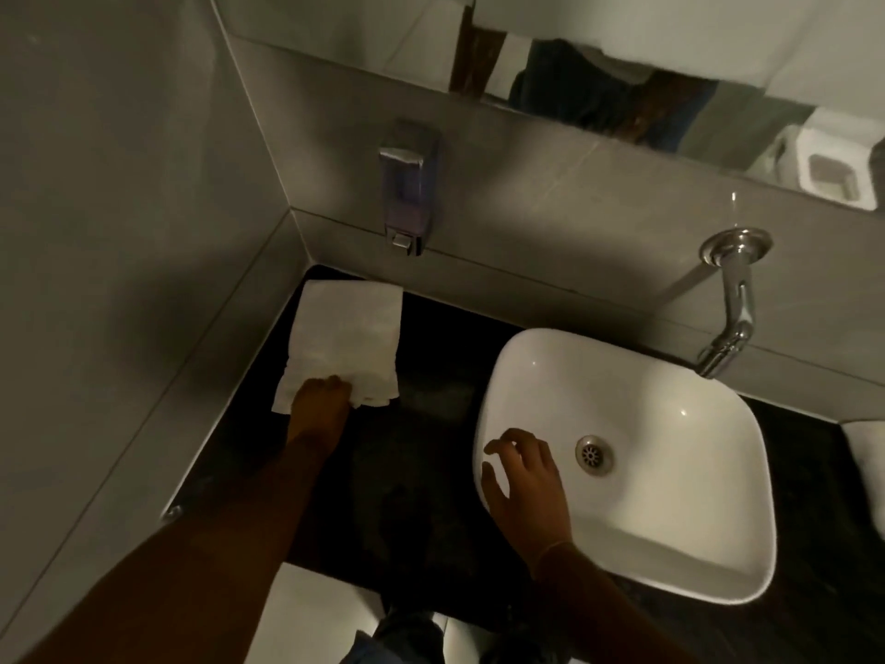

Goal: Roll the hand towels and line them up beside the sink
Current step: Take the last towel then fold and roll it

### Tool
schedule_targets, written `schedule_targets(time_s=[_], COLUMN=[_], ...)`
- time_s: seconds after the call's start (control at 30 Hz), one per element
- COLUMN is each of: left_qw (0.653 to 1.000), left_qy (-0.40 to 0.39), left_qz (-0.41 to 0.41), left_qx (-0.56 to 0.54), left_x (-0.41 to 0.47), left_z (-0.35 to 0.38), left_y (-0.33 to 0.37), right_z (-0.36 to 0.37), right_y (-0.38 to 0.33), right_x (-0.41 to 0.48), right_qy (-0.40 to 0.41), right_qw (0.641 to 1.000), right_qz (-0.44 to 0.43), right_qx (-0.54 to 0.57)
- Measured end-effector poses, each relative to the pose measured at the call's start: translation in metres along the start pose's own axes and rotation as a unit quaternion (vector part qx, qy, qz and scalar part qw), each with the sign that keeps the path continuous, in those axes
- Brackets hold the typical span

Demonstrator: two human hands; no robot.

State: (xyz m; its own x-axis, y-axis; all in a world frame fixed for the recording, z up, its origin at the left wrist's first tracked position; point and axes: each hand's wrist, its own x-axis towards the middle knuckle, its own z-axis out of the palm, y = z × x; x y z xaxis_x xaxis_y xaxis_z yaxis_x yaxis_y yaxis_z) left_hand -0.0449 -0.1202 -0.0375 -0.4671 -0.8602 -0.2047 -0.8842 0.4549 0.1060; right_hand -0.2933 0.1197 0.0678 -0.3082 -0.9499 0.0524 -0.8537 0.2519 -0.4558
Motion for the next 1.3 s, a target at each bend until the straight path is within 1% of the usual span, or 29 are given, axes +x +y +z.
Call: schedule_targets(time_s=[0.07,0.17,0.23,0.3,0.33,0.4,0.47,0.53,0.6,0.7,0.77,0.8,0.87,0.93,1.0,1.1,1.2,1.27,1.3], left_qw=[1.000,0.997,0.988,0.980,0.975,0.964,0.953,0.952,0.968,0.988,0.991,0.991,0.979,0.966,0.965,0.967,0.964,0.967,0.974], left_qy=[0.004,0.030,0.022,0.032,0.014,-0.046,-0.087,-0.090,-0.080,-0.065,-0.064,-0.061,-0.059,-0.049,-0.045,-0.025,-0.033,-0.041,-0.034], left_qz=[-0.002,-0.002,0.017,0.039,0.037,0.018,0.013,0.027,0.045,0.062,0.050,0.032,0.011,0.023,0.032,0.030,0.020,0.021,0.014], left_qx=[-0.022,-0.077,-0.150,-0.195,-0.219,-0.259,-0.290,-0.291,-0.233,-0.125,-0.107,-0.118,-0.193,-0.252,-0.256,-0.250,-0.264,-0.251,-0.224], left_x=[-0.007,-0.034,-0.068,-0.107,-0.123,-0.146,-0.153,-0.158,-0.168,-0.184,-0.189,-0.189,-0.188,-0.190,-0.191,-0.187,-0.173,-0.164,-0.161], left_z=[-0.001,0.009,0.020,0.031,0.033,0.033,0.030,0.027,0.028,0.031,0.032,0.032,0.032,0.031,0.029,0.028,0.023,0.022,0.025], left_y=[0.008,0.026,0.038,0.049,0.053,0.058,0.062,0.063,0.062,0.059,0.054,0.049,0.041,0.032,0.026,0.019,0.020,0.025,0.028], right_z=[0.005,0.021,0.037,0.057,0.070,0.097,0.114,0.126,0.135,0.137,0.130,0.129,0.129,0.129,0.131,0.130,0.131,0.132,0.131], right_y=[-0.009,-0.029,-0.044,-0.054,-0.054,-0.051,-0.039,-0.028,-0.023,-0.029,-0.034,-0.034,-0.032,-0.029,-0.028,-0.030,-0.033,-0.035,-0.036], right_x=[0.003,0.011,0.013,0.011,0.008,0.000,-0.010,-0.018,-0.022,-0.022,-0.022,-0.022,-0.023,-0.025,-0.026,-0.024,-0.021,-0.019,-0.018], right_qy=[-0.001,-0.022,-0.067,-0.132,-0.163,-0.221,-0.244,-0.240,-0.231,-0.227,-0.223,-0.219,-0.210,-0.222,-0.221,-0.213,-0.218,-0.217,-0.203], right_qw=[1.000,0.997,0.993,0.986,0.981,0.968,0.961,0.959,0.960,0.966,0.969,0.970,0.974,0.971,0.971,0.975,0.975,0.973,0.972], right_qz=[-0.015,-0.064,-0.088,-0.095,-0.100,-0.116,-0.133,-0.150,-0.156,-0.123,-0.107,-0.101,-0.077,-0.050,-0.042,-0.009,0.023,0.078,0.112], right_qx=[0.016,0.038,0.042,0.029,0.020,0.015,0.000,-0.003,0.002,-0.005,0.007,0.017,0.048,0.078,0.078,0.063,0.028,0.030,0.040])
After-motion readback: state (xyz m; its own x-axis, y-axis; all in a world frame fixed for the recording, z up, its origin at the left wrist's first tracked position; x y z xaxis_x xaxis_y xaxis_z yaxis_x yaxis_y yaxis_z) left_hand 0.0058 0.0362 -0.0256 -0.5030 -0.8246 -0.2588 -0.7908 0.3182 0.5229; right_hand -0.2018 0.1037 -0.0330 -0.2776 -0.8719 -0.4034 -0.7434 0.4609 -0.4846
